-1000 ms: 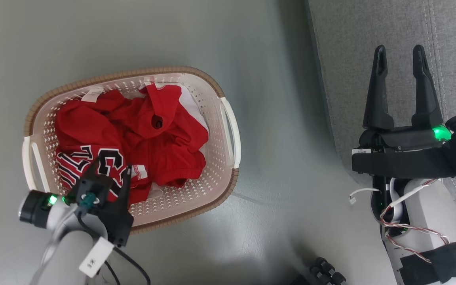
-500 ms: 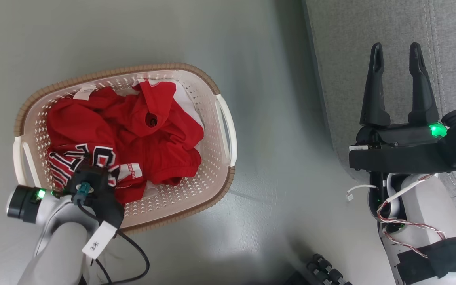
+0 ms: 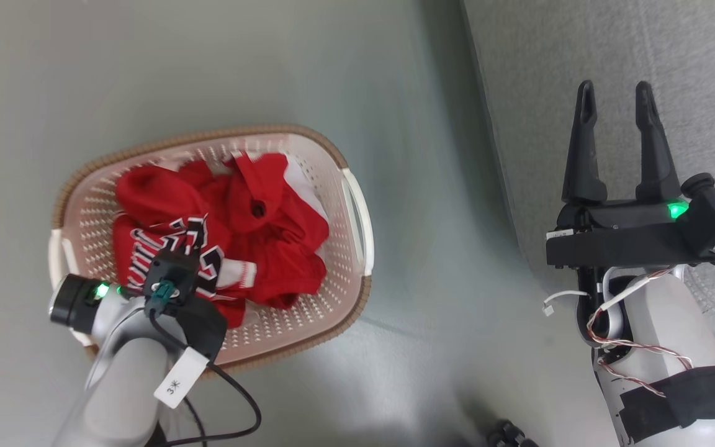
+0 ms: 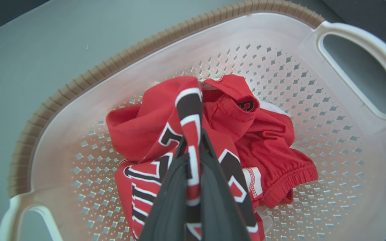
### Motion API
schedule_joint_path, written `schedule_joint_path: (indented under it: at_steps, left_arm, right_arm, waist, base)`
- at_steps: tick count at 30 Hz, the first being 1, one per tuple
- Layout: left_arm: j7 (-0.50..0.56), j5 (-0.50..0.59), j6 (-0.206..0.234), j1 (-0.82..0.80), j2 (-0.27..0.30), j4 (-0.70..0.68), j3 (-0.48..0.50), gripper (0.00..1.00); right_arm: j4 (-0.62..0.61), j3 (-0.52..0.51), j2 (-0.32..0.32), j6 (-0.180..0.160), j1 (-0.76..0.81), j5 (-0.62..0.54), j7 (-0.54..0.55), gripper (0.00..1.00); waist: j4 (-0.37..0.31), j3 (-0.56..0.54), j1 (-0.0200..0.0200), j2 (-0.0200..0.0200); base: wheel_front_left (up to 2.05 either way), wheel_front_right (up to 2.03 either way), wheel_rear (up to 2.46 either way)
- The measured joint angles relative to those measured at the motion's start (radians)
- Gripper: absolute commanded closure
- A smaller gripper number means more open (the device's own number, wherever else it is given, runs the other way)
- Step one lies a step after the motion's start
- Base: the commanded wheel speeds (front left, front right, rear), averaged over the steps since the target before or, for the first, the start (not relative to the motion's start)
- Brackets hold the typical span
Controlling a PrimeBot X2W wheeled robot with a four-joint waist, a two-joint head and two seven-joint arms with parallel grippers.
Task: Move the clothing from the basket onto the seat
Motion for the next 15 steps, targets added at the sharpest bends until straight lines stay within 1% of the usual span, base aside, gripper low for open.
schedule_joint_path:
  at_steps: [1,3,8,12,15]
  left_arm:
    - [-0.001,-0.002,-0.007,-0.002,-0.005,-0.001,0.0,1.0]
    - [-0.009,-0.005,-0.008,-0.002,-0.01,-0.002,-0.002,1.0]
    - [-0.019,-0.016,-0.059,-0.005,-0.023,-0.019,-0.012,1.0]
    - [-0.022,-0.038,-0.074,-0.019,-0.046,-0.05,-0.016,1.0]
    - [-0.027,-0.054,-0.088,-0.022,-0.048,-0.075,-0.019,1.0]
  right_arm:
    - [0.01,-0.001,0.0,0.001,0.0,0.0,0.0,0.0]
    - [0.02,-0.002,0.0,0.003,0.001,0.0,0.0,0.0]
    - [0.059,-0.003,0.0,0.017,0.011,0.0,0.0,0.0]
    - [0.091,-0.002,0.0,0.028,0.02,0.0,0.0,0.0]
    - [0.117,-0.002,0.0,0.04,0.021,0.0,0.0,0.0]
  waist:
    - [0.003,-0.01,0.0,0.0]
    - [0.006,-0.021,0.0,0.0]
    - [0.023,-0.082,-0.0001,-0.0002]
    - [0.039,-0.135,-0.0001,-0.0002]
    - [0.053,-0.176,-0.0001,-0.0002]
  base:
    - [0.0,0.0,0.0]
    - [0.0,0.0,0.0]
    - [0.0,0.0,0.0]
    - [0.0,0.0,0.0]
    - [0.0,0.0,0.0]
